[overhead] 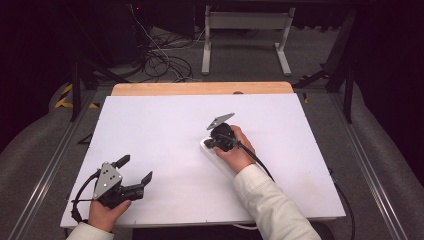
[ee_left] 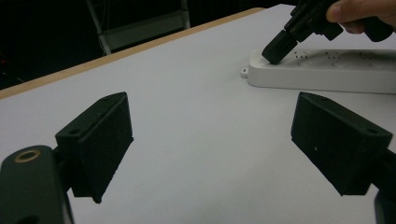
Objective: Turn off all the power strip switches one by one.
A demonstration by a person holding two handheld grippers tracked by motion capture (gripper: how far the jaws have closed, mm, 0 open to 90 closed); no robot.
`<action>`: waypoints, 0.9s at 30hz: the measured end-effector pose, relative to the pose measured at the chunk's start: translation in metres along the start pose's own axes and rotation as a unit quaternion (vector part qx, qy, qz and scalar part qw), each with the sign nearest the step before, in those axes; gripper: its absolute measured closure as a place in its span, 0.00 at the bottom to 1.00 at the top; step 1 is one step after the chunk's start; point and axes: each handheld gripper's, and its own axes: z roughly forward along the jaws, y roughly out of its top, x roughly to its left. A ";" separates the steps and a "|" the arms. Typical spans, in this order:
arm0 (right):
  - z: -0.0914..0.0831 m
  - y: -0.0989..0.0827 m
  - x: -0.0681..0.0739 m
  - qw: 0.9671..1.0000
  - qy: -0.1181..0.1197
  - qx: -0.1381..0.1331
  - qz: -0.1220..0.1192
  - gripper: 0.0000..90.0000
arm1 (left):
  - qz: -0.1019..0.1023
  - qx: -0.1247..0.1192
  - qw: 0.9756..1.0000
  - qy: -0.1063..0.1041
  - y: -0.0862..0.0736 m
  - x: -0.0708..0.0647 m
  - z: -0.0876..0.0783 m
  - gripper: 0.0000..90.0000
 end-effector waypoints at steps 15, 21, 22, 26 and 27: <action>0.001 0.003 0.002 1.000 -0.006 0.012 -0.003 1.00 | 0.002 -0.001 1.000 0.000 0.000 0.000 0.000 0.15; 0.001 0.005 0.003 1.000 -0.009 0.018 -0.004 1.00 | 0.001 -0.001 1.000 0.000 0.000 -0.001 0.000 0.15; 0.001 0.005 0.003 1.000 -0.010 0.020 -0.003 1.00 | 0.001 -0.001 1.000 0.000 0.000 -0.001 0.000 0.15; 0.001 0.007 0.007 0.999 -0.020 0.028 -0.009 1.00 | 0.002 -0.003 1.000 0.000 0.000 -0.001 -0.001 0.15; 0.002 0.007 0.007 0.999 -0.021 0.028 -0.009 1.00 | 0.000 -0.002 1.000 -0.001 0.000 -0.001 0.000 0.15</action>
